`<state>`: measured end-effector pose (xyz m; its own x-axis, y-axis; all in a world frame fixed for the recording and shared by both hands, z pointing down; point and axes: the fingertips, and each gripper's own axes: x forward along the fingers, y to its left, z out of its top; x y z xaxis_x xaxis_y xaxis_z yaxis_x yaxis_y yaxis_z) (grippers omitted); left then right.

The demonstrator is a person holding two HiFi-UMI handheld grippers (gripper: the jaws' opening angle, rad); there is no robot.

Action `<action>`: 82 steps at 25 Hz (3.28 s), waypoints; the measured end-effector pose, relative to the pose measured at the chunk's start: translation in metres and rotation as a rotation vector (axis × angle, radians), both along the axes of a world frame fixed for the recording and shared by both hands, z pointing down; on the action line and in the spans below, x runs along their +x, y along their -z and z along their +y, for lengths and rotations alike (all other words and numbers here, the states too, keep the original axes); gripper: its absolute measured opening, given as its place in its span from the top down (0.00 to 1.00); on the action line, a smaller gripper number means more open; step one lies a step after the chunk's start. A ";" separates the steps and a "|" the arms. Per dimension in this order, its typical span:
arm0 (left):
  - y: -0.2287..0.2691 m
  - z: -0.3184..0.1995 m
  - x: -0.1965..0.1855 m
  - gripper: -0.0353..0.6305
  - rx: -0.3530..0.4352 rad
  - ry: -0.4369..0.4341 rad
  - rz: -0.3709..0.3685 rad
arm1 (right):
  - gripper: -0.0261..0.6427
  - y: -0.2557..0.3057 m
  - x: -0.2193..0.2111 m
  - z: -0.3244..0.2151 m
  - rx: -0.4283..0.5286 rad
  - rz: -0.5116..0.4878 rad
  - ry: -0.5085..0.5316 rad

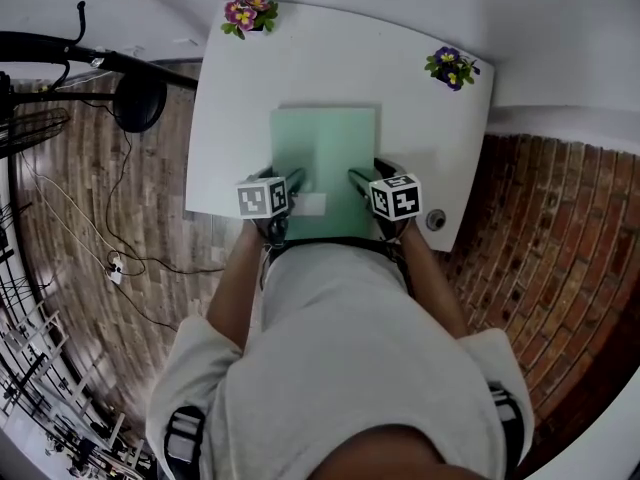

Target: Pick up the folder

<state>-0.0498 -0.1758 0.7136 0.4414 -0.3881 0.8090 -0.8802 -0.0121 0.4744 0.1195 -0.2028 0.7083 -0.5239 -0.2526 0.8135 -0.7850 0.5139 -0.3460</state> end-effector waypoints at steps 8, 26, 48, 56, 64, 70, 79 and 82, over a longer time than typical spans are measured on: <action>0.007 -0.003 -0.012 0.46 0.028 0.046 0.002 | 0.53 0.010 -0.014 -0.015 0.046 0.020 0.057; 0.037 -0.011 -0.036 0.47 0.120 0.151 -0.024 | 0.53 0.042 -0.042 -0.040 0.175 0.017 0.150; 0.090 -0.055 -0.030 0.47 0.284 0.096 -0.054 | 0.55 0.098 -0.033 -0.076 0.368 -0.032 0.045; 0.112 -0.075 -0.022 0.47 0.358 0.038 -0.066 | 0.55 0.121 -0.021 -0.084 0.463 -0.047 -0.018; 0.142 -0.090 -0.008 0.47 0.445 -0.016 -0.103 | 0.55 0.147 -0.008 -0.092 0.542 -0.035 -0.054; 0.158 -0.094 -0.003 0.47 0.491 -0.032 -0.119 | 0.55 0.163 -0.002 -0.095 0.584 -0.042 -0.073; 0.179 -0.100 0.006 0.47 0.565 -0.038 -0.115 | 0.55 0.188 0.007 -0.098 0.649 -0.060 -0.095; 0.186 -0.101 0.007 0.46 0.594 -0.036 -0.128 | 0.55 0.195 0.008 -0.099 0.666 -0.073 -0.102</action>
